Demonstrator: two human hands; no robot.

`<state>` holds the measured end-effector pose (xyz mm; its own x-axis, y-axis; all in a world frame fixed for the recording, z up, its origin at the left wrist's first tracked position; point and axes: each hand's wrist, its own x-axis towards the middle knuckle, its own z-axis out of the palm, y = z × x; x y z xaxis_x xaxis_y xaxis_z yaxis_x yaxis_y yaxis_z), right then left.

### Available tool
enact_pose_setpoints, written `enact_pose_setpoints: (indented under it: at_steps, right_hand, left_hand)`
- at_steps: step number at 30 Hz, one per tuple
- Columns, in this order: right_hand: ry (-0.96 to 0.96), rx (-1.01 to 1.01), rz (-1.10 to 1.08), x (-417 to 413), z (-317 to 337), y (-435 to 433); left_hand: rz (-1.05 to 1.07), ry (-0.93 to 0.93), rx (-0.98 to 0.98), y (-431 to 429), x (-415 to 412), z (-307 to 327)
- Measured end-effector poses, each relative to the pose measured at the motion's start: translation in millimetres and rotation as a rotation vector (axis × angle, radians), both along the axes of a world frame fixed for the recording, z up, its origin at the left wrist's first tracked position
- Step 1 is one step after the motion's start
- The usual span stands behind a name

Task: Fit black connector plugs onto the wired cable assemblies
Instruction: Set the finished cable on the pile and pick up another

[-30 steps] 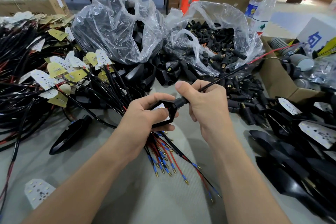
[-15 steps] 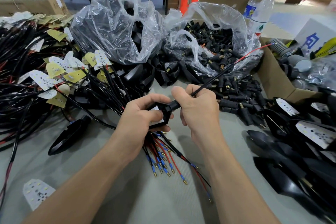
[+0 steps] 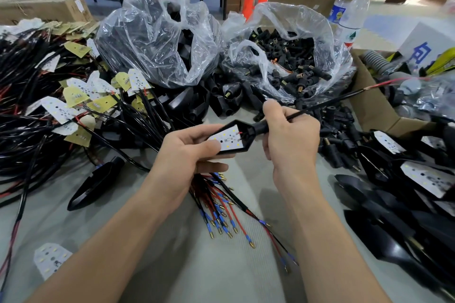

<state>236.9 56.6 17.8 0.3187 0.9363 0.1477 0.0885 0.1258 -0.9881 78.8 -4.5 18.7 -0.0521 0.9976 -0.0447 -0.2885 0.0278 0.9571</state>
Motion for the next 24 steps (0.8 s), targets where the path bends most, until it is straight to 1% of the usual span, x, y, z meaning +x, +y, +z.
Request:
enact_pose_setpoints:
  at_steps: [2, 5, 10, 15, 19, 22, 24]
  right_hand:
    - [0.001, 0.005, -0.034, -1, 2, -2]
    - [0.005, -0.013, -0.021, -6, 1, -3]
    - [0.017, -0.042, -0.02, -12, 2, -6]
    - [0.035, -0.073, 0.023, -14, 4, -9]
    - [0.044, -0.033, 0.042, -9, 6, -8]
    - [0.009, 0.007, 0.024, -7, 7, -7]
    - [-0.009, 0.007, 0.029, -7, 9, -9]
  left_hand:
    - [-0.021, 0.001, 0.016, -1, 0, -1]
    - [-0.032, -0.035, 0.018, 0, -1, -1]
    - [-0.039, -0.073, -0.021, 0, 0, -3]
    - [-0.023, -0.009, -0.032, -1, -2, -5]
    - [-0.035, -0.019, -0.026, 0, -3, -3]
    - [-0.122, -0.037, -0.072, 0, -4, 0]
    - [-0.138, -0.024, -0.092, 0, -4, 1]
